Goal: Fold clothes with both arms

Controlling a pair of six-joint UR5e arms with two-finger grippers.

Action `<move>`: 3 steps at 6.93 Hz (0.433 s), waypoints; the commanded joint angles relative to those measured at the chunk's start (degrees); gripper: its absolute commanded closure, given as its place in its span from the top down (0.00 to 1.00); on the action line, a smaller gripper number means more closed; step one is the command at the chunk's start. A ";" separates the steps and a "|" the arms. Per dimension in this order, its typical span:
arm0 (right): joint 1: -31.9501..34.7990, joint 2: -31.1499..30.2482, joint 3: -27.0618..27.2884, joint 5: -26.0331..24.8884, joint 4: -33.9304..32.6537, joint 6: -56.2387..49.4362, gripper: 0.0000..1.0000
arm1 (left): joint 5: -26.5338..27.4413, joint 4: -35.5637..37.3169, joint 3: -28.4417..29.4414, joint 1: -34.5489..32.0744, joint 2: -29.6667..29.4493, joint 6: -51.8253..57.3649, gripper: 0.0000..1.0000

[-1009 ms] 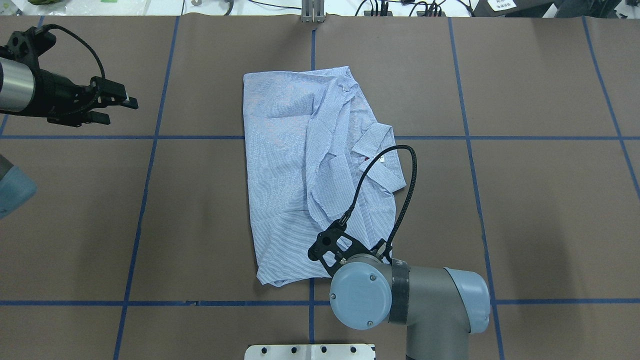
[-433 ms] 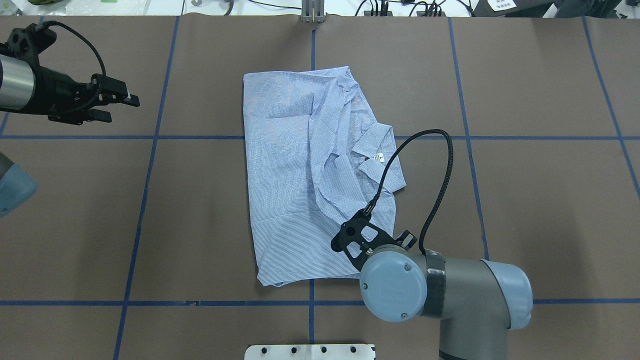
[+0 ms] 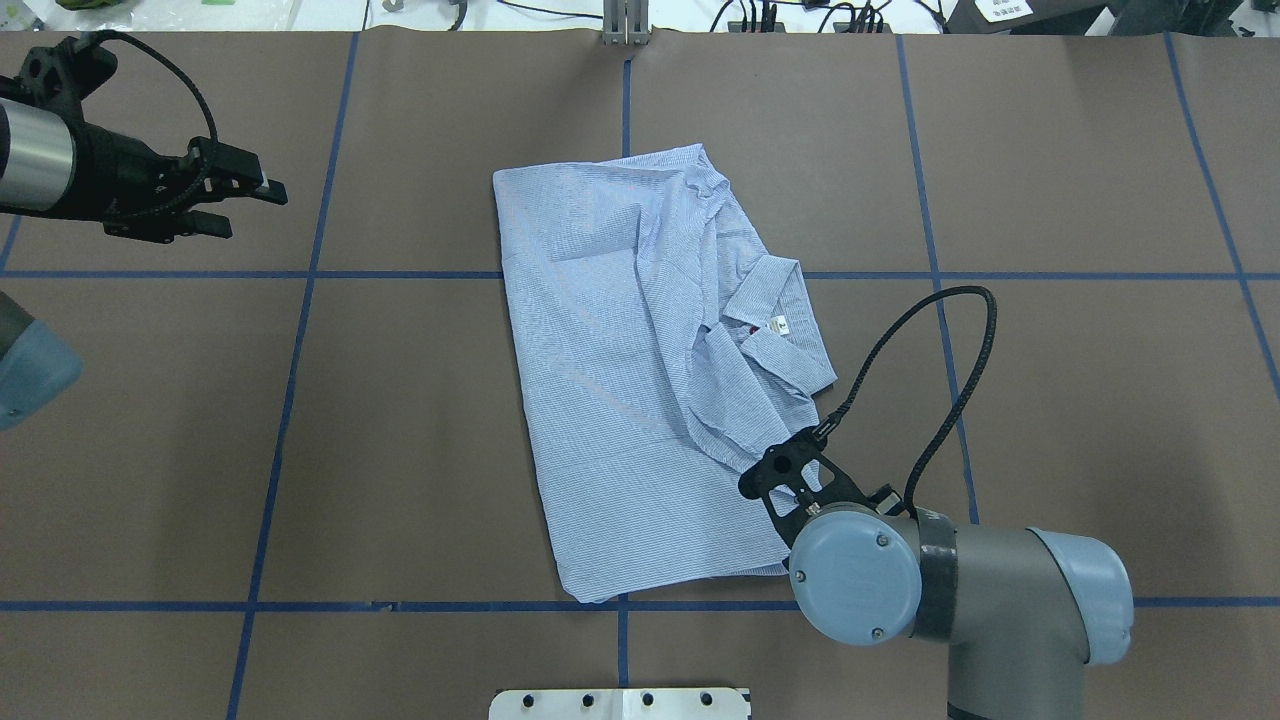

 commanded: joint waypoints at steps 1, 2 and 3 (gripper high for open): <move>-0.08 -1.34 1.53 2.71 0.15 5.94 1.00 | 0.00 0.30 -0.49 0.00 -0.70 -0.93 0.86; -0.08 -3.61 4.66 2.71 0.15 6.04 1.00 | 0.00 0.30 -0.58 0.00 -0.69 -0.93 0.86; -0.77 -2.15 5.74 2.45 -0.20 6.13 1.00 | -0.09 0.30 -1.19 -0.09 -0.52 -0.93 0.86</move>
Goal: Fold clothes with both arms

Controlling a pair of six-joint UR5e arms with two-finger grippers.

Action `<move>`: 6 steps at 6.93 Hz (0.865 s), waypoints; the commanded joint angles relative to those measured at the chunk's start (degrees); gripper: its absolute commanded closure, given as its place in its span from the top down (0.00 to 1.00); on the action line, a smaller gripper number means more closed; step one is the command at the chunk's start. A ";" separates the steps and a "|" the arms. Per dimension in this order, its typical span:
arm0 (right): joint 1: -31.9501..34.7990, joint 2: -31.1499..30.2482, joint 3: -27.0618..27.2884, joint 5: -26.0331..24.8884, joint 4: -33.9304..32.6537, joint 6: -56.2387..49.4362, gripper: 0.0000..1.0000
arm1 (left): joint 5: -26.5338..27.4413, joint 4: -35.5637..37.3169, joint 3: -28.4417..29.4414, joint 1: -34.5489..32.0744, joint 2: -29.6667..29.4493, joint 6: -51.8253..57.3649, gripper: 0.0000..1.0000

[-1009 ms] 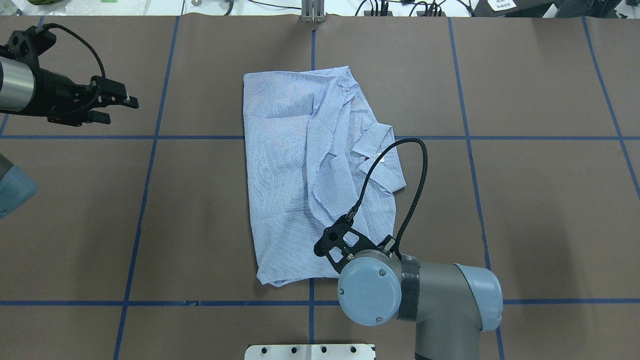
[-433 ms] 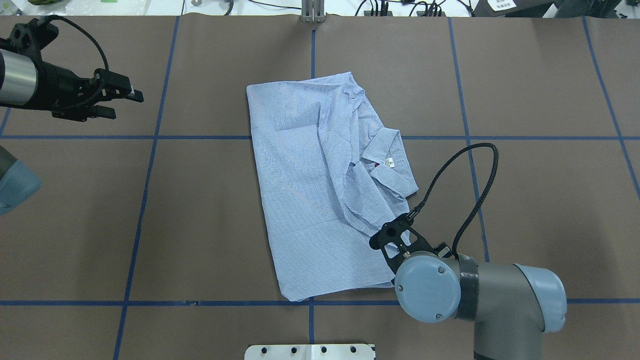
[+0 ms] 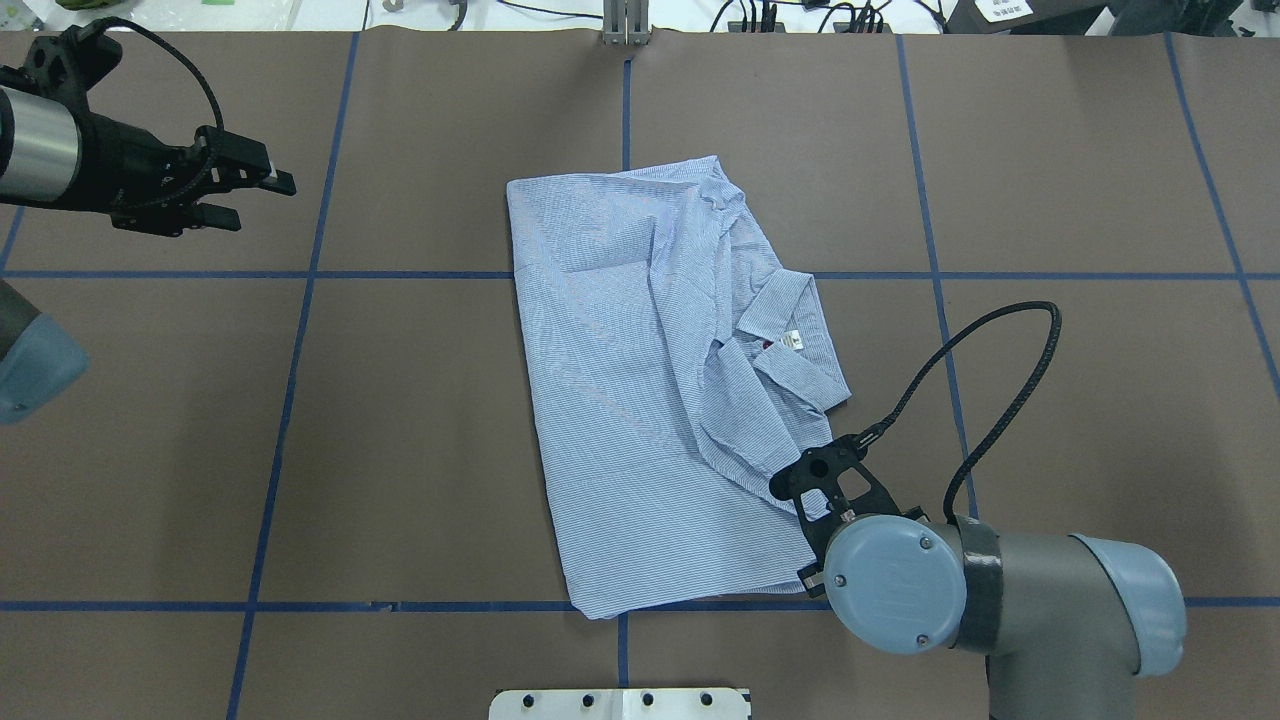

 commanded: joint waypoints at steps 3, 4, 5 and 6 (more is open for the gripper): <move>4.99 14.31 -10.07 -0.94 0.16 -0.85 1.00 | -4.54 -0.07 -2.47 -3.04 1.59 0.75 0.86; 6.05 18.62 -14.91 -2.51 0.43 -4.50 1.00 | -6.46 -0.07 -2.56 -5.14 2.21 1.28 0.85; 7.28 21.53 -19.57 -2.79 0.69 -6.89 1.00 | -8.48 -0.07 -2.82 -6.72 2.83 2.33 0.85; 8.60 23.91 -25.18 -2.79 4.87 -7.87 1.00 | -8.59 -0.07 -3.00 -7.00 2.92 2.42 0.85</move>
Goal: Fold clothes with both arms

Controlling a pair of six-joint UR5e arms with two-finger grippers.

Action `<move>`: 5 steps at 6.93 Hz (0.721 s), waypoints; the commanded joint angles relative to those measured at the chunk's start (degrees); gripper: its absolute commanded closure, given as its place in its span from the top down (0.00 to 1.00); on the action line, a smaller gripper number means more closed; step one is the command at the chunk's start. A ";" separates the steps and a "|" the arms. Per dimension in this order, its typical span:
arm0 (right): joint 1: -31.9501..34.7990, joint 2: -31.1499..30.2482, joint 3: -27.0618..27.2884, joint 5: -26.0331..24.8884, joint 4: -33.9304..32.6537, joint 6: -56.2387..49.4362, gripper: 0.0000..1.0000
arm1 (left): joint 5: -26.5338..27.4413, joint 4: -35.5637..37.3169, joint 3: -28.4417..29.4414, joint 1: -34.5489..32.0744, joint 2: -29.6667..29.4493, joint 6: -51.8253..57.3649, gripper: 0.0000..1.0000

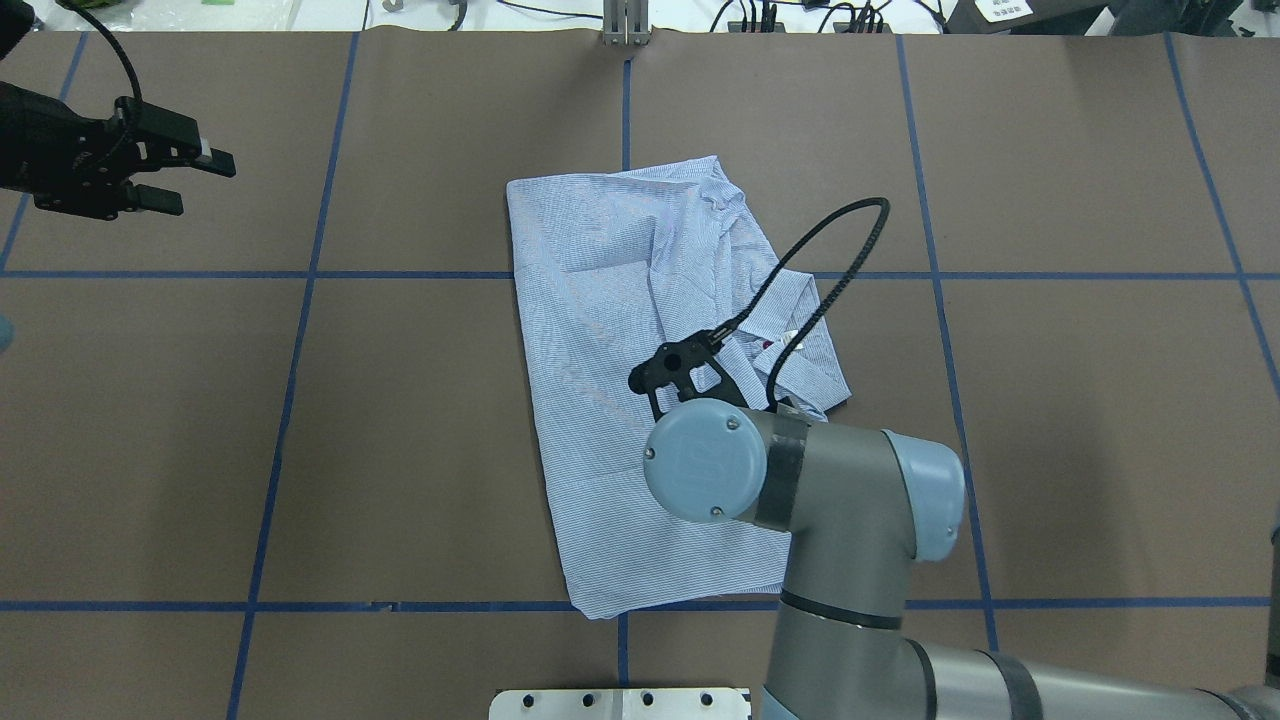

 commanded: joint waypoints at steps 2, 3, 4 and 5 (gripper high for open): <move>3.57 3.60 -10.10 -0.17 4.75 -5.87 1.00 | -0.93 0.00 -0.25 -0.93 0.34 0.55 0.85; 3.59 3.25 -10.11 0.09 4.92 -6.07 1.00 | -0.93 0.00 -0.25 -0.93 0.34 0.46 0.85; 4.80 1.60 -9.59 0.61 5.10 -7.03 1.00 | -0.93 0.00 -0.25 -0.93 0.34 0.55 0.85; 5.34 -0.42 -8.28 0.45 5.19 -9.39 1.00 | -0.93 0.08 -0.34 -1.02 0.34 0.46 0.85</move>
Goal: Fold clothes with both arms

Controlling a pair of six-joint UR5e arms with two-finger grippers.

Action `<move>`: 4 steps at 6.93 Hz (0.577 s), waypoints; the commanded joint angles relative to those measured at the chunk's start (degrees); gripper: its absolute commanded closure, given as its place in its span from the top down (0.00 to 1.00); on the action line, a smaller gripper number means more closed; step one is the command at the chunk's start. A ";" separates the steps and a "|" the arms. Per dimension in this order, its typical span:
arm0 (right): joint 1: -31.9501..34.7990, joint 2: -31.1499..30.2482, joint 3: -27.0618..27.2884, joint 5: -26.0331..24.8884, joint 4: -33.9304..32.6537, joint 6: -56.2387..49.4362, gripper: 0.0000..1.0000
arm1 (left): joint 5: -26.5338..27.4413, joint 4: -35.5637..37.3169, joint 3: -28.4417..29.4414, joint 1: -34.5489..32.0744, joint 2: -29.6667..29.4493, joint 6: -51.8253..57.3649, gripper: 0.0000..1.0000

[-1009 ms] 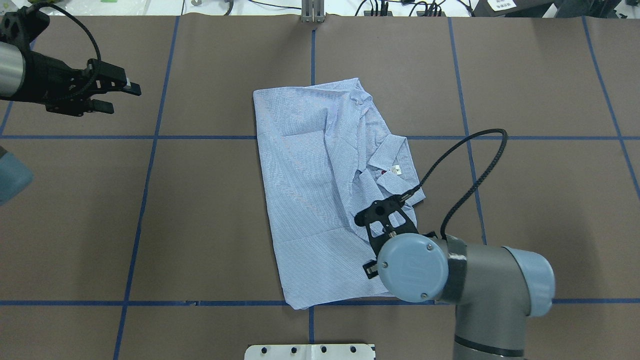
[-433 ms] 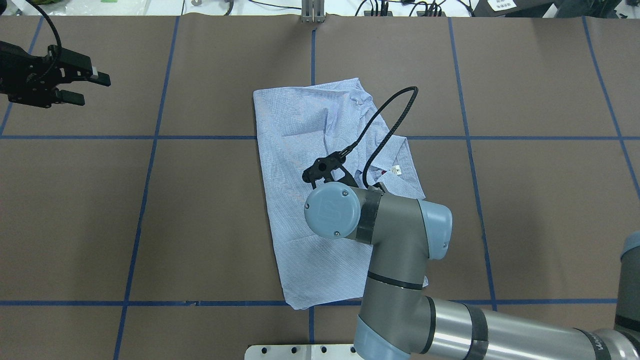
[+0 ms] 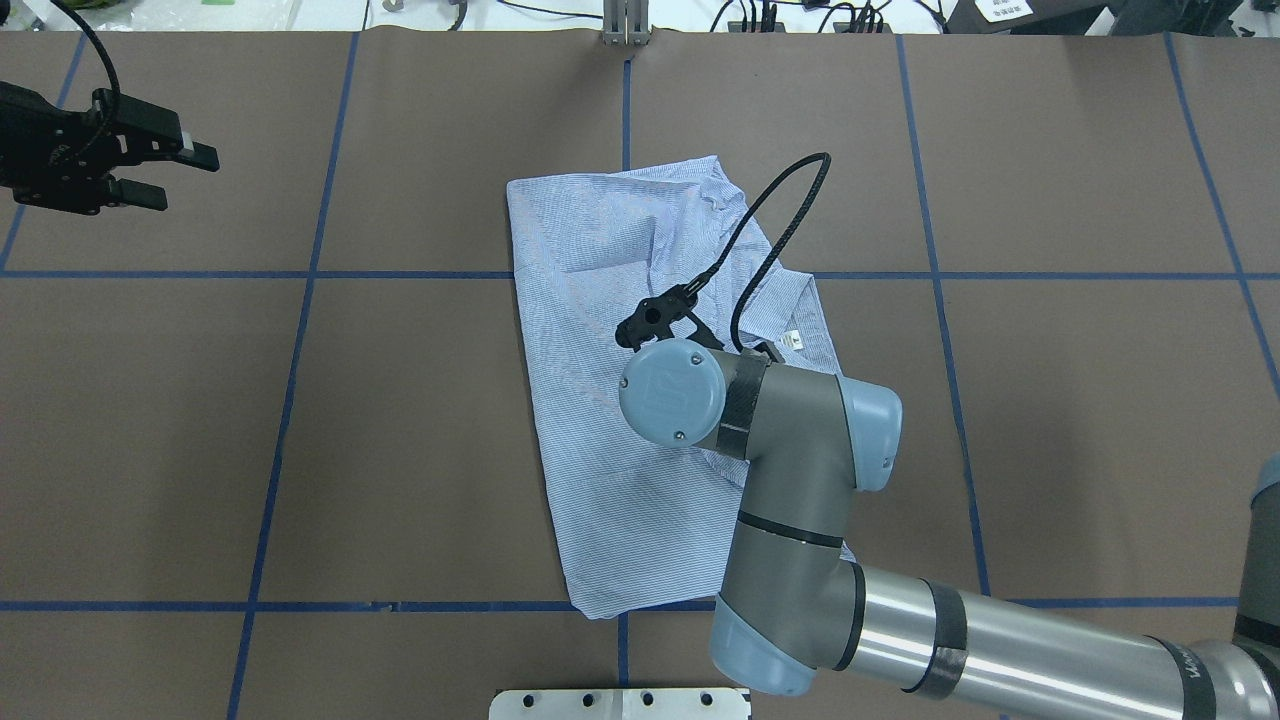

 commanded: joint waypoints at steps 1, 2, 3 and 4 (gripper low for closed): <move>2.21 -3.43 1.34 0.24 0.16 -3.28 1.00 | -0.26 0.07 -0.41 -0.06 0.00 -0.05 0.85; 5.96 -7.27 4.82 1.02 0.25 -9.39 1.00 | -0.70 0.07 -0.41 -0.41 -0.09 -0.05 0.85; 10.00 -10.27 5.90 3.38 0.42 -15.36 1.00 | -1.05 0.07 -0.67 -0.50 -0.09 -0.05 0.85; 13.26 -14.47 5.65 3.75 3.64 -19.17 1.00 | -1.15 0.42 -1.46 -0.59 -0.09 -0.13 0.85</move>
